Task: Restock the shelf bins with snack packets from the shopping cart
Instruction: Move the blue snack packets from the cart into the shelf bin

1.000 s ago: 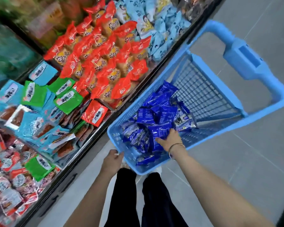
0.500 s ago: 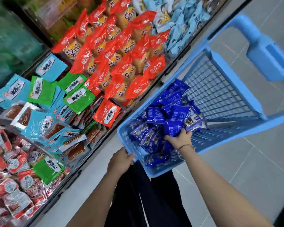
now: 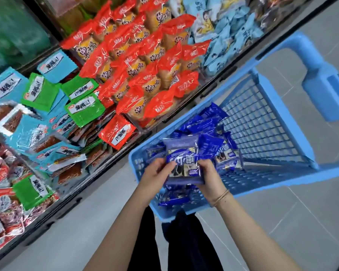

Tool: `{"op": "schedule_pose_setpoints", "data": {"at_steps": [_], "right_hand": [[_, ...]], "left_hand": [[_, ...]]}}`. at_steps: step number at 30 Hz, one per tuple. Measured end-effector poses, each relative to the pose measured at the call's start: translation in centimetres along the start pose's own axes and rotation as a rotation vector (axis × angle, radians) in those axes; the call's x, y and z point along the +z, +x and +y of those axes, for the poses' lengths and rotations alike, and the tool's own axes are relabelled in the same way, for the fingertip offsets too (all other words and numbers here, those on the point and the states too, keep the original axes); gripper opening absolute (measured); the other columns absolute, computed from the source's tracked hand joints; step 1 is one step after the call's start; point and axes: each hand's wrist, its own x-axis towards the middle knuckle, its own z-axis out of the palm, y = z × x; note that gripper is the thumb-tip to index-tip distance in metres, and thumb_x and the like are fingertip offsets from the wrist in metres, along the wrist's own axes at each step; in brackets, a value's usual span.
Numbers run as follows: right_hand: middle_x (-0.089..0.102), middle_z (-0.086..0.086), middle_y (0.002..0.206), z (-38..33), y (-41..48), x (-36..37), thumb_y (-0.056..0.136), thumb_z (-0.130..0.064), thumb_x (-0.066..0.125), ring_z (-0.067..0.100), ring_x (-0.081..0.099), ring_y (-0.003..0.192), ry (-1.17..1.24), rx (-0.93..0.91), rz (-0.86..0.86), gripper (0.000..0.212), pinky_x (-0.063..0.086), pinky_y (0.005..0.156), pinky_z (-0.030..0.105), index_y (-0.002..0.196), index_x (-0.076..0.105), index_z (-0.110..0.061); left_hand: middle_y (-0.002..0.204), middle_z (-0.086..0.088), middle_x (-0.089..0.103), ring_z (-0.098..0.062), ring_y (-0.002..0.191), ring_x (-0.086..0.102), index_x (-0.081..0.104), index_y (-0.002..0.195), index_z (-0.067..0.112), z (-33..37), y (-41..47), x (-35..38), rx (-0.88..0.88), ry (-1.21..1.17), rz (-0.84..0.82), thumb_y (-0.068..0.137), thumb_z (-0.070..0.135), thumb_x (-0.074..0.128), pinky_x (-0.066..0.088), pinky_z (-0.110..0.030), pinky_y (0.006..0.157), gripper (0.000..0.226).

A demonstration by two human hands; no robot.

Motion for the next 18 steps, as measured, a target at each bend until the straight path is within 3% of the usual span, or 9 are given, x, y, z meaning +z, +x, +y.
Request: {"op": "schedule_pose_setpoints", "data": {"at_steps": [2, 4, 6, 8, 10, 12, 15, 18], "right_hand": [[0.056, 0.002, 0.081, 0.6, 0.5, -0.2, 0.094, -0.021, 0.037, 0.017, 0.052, 0.081, -0.13, 0.03, 0.059, 0.026, 0.041, 0.079, 0.036, 0.076, 0.055, -0.017], [0.053, -0.011, 0.059, 0.6, 0.9, -0.9, 0.094, -0.015, 0.036, 0.008, 0.049, 0.061, -0.231, 0.031, 0.061, 0.03, 0.04, 0.062, 0.026, 0.068, 0.051, -0.021], [0.059, -0.011, 0.07, -0.2, 1.1, -1.6, 0.093, -0.008, 0.038, 0.004, 0.058, 0.064, -0.337, 0.013, 0.013, 0.026, 0.046, 0.056, 0.017, 0.085, 0.057, -0.022], [0.06, -0.005, 0.09, -1.1, 1.3, -2.4, 0.092, -0.006, 0.045, 0.004, 0.062, 0.079, -0.431, -0.054, 0.007, 0.025, 0.052, 0.067, 0.02, 0.104, 0.057, -0.025], [0.057, 0.002, 0.102, -1.9, 2.1, -3.6, 0.088, -0.007, 0.057, 0.016, 0.058, 0.092, -0.554, -0.155, 0.159, 0.03, 0.051, 0.08, 0.029, 0.117, 0.053, -0.017], [0.054, 0.011, 0.115, -2.6, 3.2, -5.0, 0.081, -0.008, 0.066, 0.025, 0.056, 0.102, -0.782, -0.174, 0.326, 0.051, 0.049, 0.09, 0.038, 0.128, 0.045, -0.006], [0.053, 0.018, 0.121, -2.7, 5.0, -6.4, 0.073, -0.015, 0.074, 0.032, 0.054, 0.11, -1.039, 0.062, 0.433, 0.061, 0.046, 0.094, 0.042, 0.122, 0.04, -0.003], [0.054, 0.018, 0.121, -1.4, 6.2, -6.6, 0.068, -0.017, 0.078, 0.033, 0.054, 0.113, -1.078, 0.265, 0.374, 0.068, 0.045, 0.097, 0.045, 0.118, 0.034, -0.002]], "left_hand": [[0.101, 0.009, 0.067, -0.007, 0.095, 0.064, 0.054, 0.103, 0.029, -0.4, 0.3, 1.1, -0.014, -0.074, 0.012, 0.088, 0.027, 0.066, 0.049, -0.03, 0.087, 0.02], [0.106, 0.004, 0.069, -0.012, 0.098, 0.066, 0.048, 0.113, 0.026, -1.0, 0.3, 1.5, -0.019, -0.141, 0.012, 0.086, 0.011, 0.068, 0.053, -0.031, 0.083, 0.036], [0.099, 0.007, 0.072, -0.01, 0.091, 0.069, 0.048, 0.114, 0.022, -1.5, 0.1, 1.5, -0.011, -0.157, 0.027, 0.085, 0.004, 0.067, 0.055, -0.024, 0.072, 0.039], [0.098, 0.007, 0.071, -0.003, 0.087, 0.069, 0.051, 0.112, 0.02, -1.6, 0.1, 1.1, -0.008, -0.134, 0.05, 0.085, 0.001, 0.067, 0.054, -0.018, 0.069, 0.036], [0.101, 0.009, 0.068, 0.011, 0.083, 0.064, 0.055, 0.109, 0.019, -1.4, 0.1, 0.3, 0.024, -0.064, 0.084, 0.083, 0.0, 0.069, 0.049, -0.008, 0.068, 0.035], [0.101, 0.013, 0.065, 0.02, 0.083, 0.059, 0.059, 0.106, 0.018, -0.9, 0.1, -0.4, 0.092, -0.003, 0.139, 0.079, -0.002, 0.072, 0.044, -0.001, 0.066, 0.036], [0.082, 0.02, 0.069, 0.016, 0.075, 0.062, 0.062, 0.101, 0.015, -0.3, 0.2, -1.2, 0.173, -0.014, 0.223, 0.075, -0.007, 0.073, 0.044, -0.003, 0.058, 0.036], [0.073, 0.01, 0.071, -0.002, 0.068, 0.068, 0.061, 0.098, 0.016, 0.5, 0.5, -1.5, 0.149, -0.154, 0.28, 0.08, -0.004, 0.069, 0.05, -0.011, 0.058, 0.028]]}}
